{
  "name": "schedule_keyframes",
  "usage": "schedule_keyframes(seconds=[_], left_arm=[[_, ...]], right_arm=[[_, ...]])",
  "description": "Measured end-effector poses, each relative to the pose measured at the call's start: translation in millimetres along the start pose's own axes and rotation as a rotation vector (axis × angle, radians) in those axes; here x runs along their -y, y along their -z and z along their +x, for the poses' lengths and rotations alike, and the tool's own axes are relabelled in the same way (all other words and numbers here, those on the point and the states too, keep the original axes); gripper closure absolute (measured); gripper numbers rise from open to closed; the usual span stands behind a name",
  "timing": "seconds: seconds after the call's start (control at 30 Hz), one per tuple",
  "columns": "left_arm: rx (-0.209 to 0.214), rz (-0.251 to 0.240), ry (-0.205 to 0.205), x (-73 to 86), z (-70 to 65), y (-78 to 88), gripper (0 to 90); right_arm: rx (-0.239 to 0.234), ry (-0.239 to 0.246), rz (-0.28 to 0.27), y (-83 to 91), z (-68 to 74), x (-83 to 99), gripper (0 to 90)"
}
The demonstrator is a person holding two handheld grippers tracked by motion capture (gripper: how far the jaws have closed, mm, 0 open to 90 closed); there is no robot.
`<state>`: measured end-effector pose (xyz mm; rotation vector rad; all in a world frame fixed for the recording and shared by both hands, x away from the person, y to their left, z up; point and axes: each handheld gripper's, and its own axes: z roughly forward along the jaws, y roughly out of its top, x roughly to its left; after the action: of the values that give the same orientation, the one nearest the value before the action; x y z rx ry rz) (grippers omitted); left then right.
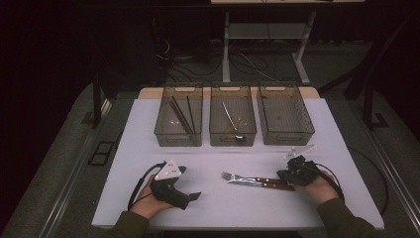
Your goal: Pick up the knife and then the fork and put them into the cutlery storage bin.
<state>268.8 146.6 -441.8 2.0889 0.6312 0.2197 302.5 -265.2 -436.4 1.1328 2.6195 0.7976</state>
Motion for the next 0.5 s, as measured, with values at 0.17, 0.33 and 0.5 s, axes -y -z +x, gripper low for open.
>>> schedule_keyframes(seconds=[0.17,0.33,0.5], left_arm=[[-0.001,0.000,0.001,0.0,0.2,0.2,0.0],[-0.002,0.000,0.002,0.0,0.2,0.3,0.0],[-0.001,-0.001,0.003,-0.1,0.2,0.1,0.0]], right_arm=[[-0.019,0.016,0.012,3.6,2.8,4.4,89.6],[-0.034,0.023,0.027,7.9,8.2,9.9,89.6],[-0.051,0.035,0.037,10.9,14.3,14.4,89.6]])
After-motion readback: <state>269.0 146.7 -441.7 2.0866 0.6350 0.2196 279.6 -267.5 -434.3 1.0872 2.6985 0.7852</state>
